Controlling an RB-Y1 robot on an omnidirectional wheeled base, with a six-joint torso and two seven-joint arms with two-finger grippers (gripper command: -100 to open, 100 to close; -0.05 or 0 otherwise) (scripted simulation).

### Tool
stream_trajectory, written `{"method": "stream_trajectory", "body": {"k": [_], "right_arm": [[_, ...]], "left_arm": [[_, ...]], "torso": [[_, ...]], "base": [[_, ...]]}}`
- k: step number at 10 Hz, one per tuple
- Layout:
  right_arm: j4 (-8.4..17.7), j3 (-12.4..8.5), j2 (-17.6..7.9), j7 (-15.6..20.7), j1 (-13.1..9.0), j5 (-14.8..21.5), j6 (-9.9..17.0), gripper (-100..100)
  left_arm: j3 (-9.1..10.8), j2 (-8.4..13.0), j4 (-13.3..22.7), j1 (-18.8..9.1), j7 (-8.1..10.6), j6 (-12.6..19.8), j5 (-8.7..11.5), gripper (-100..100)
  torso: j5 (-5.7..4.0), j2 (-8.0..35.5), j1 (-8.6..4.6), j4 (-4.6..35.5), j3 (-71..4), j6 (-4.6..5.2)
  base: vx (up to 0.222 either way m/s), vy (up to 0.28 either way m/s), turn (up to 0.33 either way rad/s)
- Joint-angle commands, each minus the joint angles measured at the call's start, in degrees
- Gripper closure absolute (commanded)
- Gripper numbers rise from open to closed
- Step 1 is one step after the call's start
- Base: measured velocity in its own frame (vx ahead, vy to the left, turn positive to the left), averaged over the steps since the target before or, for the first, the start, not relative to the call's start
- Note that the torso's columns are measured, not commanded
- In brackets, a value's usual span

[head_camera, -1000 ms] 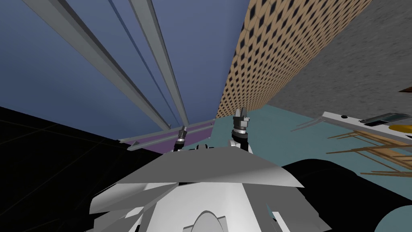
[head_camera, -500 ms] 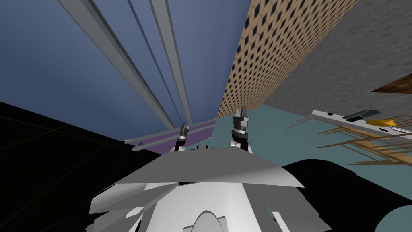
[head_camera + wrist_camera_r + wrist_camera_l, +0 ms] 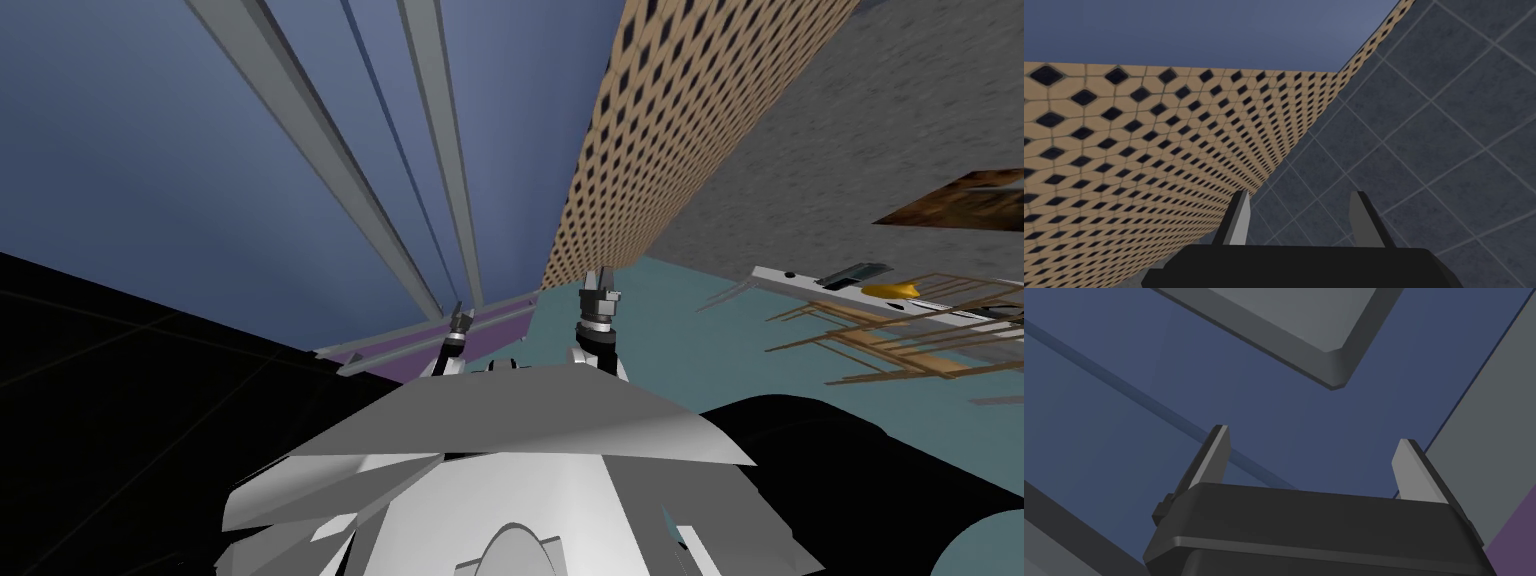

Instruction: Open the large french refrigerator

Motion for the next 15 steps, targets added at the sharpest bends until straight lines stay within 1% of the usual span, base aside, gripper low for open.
{"method": "stream_trajectory", "body": {"k": [1,2,3,7,8,9,11,12,13,14,15], "right_arm": [[0.0,0.0,0.0,0.0,0.0,0.0,0.0,0],[0.0,0.0,0.0,0.0,0.0,0.0,0.0,0],[0.0,0.0,0.0,0.0,0.0,0.0,0.0,0],[0.0,0.0,0.0,0.0,0.0,0.0,0.0,0],[0.0,0.0,0.0,0.0,0.0,0.0,0.0,0],[0.0,0.0,0.0,0.0,0.0,0.0,0.0,0],[0.0,0.0,0.0,0.0,0.0,0.0,0.0,0],[0.0,0.0,0.0,0.0,0.0,0.0,0.0,0],[0.0,0.0,0.0,0.0,0.0,0.0,0.0,0],[0.0,0.0,0.0,0.0,0.0,0.0,0.0,0],[0.0,0.0,0.0,0.0,0.0,0.0,0.0,0]], "left_arm": [[-1.68,-1.1,-0.7,-1.3,2.88,2.6,1.6,-100],[-2.31,-2.9,-1.0,-1.8,3.93,3.5,2.2,-100],[-2.6,-4.0,-1.1,-2.0,4.41,4.0,2.5,-100],[-3.42,-9.7,-1.5,-2.5,5.76,5.2,3.3,-100],[-3.36,-9.0,-1.1,-2.5,5.5,4.8,3.1,-100],[-3.09,-9.6,-1.8,-3.5,5.21,6.5,3.2,-100],[-2.85,-9.9,-2.3,-4.3,4.96,7.8,3.3,-100],[-2.9,-9.8,-1.8,-4.2,5.09,7.1,3.3,-100],[-3.27,-9.3,-1.4,-3.0,5.4,5.5,3.2,100],[-3.13,-9.6,-1.0,-3.8,5.25,6.4,3.2,100],[-1.48,-10.0,-2.0,-3.2,4.14,6.4,3.9,100]], "torso": [[0.01,0.0,0.03,0.0,0.0,0.0],[0.01,0.0,0.0,0.0,0.0,0.0],[-0.01,0.0,-0.03,0.0,0.0,0.0],[-0.02,0.0,-0.06,0.0,0.0,0.0],[-0.01,0.0,-0.02,0.0,0.0,0.0],[-0.01,0.0,-0.01,0.0,0.0,-0.01],[-0.01,-0.1,-0.02,0.0,-0.1,0.0],[0.0,-0.1,-0.01,0.0,-0.1,0.03],[0.0,-0.2,0.01,0.0,-0.1,0.05],[-0.02,0.1,0.06,0.1,0.0,-0.12],[0.0,0.2,0.07,0.1,0.1,-0.05]], "base": [[-0.049,0.109,-0.103],[-0.037,0.103,-0.078],[-0.03,0.078,-0.054],[-0.019,0.036,-0.027],[-0.004,0.009,-0.007],[0.024,0.004,0.027],[0.042,-0.004,0.019],[0.002,-0.001,0.01],[-0.03,-0.006,-0.066],[-0.013,-0.004,-0.011],[-0.066,-0.22,0.269]]}}
